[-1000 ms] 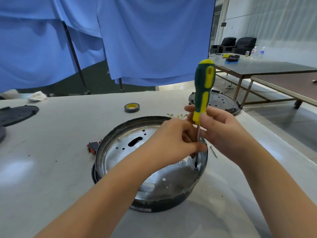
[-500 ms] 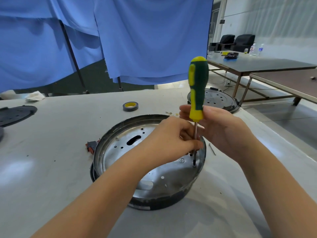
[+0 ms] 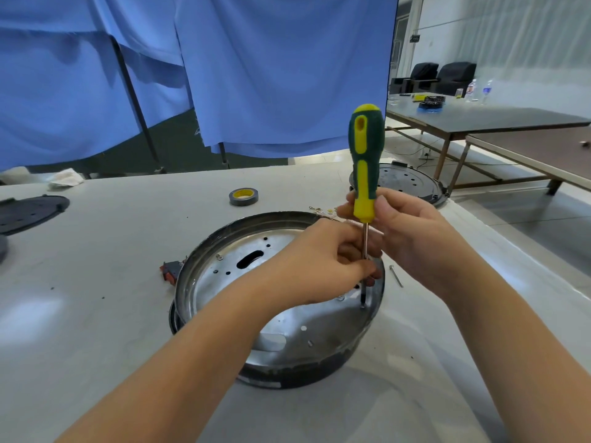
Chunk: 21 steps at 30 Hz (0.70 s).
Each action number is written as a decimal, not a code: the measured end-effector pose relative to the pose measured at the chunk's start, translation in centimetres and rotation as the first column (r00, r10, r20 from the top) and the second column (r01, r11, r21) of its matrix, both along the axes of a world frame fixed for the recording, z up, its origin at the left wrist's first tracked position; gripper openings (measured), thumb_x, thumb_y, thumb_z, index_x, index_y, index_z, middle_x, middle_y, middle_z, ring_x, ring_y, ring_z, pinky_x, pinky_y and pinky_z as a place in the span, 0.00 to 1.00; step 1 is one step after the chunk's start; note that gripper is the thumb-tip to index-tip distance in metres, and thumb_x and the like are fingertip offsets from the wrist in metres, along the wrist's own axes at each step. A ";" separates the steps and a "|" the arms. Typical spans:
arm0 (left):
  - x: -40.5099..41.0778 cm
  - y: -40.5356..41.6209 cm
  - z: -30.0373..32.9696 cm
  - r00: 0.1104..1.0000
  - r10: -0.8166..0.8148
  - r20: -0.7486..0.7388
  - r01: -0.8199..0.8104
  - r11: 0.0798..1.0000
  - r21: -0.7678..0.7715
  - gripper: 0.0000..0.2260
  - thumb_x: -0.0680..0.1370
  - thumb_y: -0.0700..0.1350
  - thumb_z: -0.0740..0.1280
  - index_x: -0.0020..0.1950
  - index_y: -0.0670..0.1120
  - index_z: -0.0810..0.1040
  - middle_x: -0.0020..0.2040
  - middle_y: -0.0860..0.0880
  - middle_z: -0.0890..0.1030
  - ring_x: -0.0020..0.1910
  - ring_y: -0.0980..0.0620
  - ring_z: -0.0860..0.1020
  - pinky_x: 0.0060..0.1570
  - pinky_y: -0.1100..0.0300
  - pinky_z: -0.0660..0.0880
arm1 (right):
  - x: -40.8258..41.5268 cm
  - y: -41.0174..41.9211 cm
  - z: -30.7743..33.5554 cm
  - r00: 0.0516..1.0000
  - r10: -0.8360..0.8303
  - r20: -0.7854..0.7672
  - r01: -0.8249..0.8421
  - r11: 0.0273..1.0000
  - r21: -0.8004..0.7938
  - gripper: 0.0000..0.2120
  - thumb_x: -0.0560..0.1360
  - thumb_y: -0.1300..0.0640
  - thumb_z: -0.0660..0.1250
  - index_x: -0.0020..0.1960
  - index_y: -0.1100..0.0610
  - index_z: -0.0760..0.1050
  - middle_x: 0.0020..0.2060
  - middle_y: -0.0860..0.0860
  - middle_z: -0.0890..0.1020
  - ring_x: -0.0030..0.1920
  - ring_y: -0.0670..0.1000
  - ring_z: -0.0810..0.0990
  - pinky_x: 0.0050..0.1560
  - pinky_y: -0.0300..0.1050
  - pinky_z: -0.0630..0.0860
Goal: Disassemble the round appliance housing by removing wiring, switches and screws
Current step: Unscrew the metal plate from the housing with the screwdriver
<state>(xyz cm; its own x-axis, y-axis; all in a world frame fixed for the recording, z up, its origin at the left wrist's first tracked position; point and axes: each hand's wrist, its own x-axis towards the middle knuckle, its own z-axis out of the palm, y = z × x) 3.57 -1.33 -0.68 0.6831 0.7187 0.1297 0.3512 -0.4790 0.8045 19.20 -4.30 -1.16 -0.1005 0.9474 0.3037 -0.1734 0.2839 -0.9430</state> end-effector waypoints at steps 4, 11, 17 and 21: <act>0.0 0.0 0.1 0.999 0.045 -0.001 -0.045 0.998 0.037 0.04 0.73 0.39 0.72 0.40 0.47 0.81 0.37 0.49 0.85 0.38 0.51 0.84 0.45 0.53 0.82 | 0.0 0.1 0.1 1.000 0.016 -0.022 -0.017 1.000 -0.012 0.15 0.76 0.54 0.58 0.50 0.53 0.84 0.52 0.50 0.84 0.55 0.49 0.81 0.49 0.39 0.78; 0.2 -0.1 0.1 0.995 0.090 -0.034 -0.084 0.988 0.132 0.10 0.69 0.48 0.76 0.35 0.49 0.76 0.32 0.50 0.82 0.31 0.56 0.81 0.37 0.60 0.79 | -0.1 0.3 -0.4 0.998 -0.057 0.033 0.055 0.996 0.069 0.21 0.62 0.45 0.77 0.53 0.50 0.83 0.46 0.50 0.83 0.46 0.49 0.82 0.50 0.42 0.78; -0.1 0.0 0.3 1.000 0.017 0.000 -0.017 1.000 0.010 0.07 0.74 0.40 0.71 0.51 0.45 0.81 0.43 0.47 0.85 0.41 0.52 0.84 0.44 0.57 0.82 | 0.2 0.3 -0.2 0.997 -0.071 0.000 0.071 0.997 0.027 0.13 0.74 0.55 0.63 0.57 0.58 0.77 0.50 0.54 0.85 0.54 0.54 0.82 0.49 0.42 0.79; -0.1 -0.1 0.4 0.998 0.067 0.004 -0.067 0.996 0.054 0.03 0.72 0.40 0.73 0.45 0.43 0.82 0.37 0.49 0.84 0.35 0.55 0.83 0.42 0.60 0.82 | 0.1 0.2 0.1 1.000 -0.011 -0.010 0.011 1.000 0.021 0.13 0.76 0.54 0.60 0.55 0.53 0.81 0.53 0.52 0.84 0.57 0.52 0.81 0.52 0.41 0.78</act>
<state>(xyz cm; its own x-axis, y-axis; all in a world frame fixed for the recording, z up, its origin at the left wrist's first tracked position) 3.50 -1.39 -0.27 0.6331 0.7549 0.1715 0.3821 -0.4974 0.7788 19.30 -4.12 -1.10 -0.0871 0.9419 0.3244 -0.1797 0.3054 -0.9351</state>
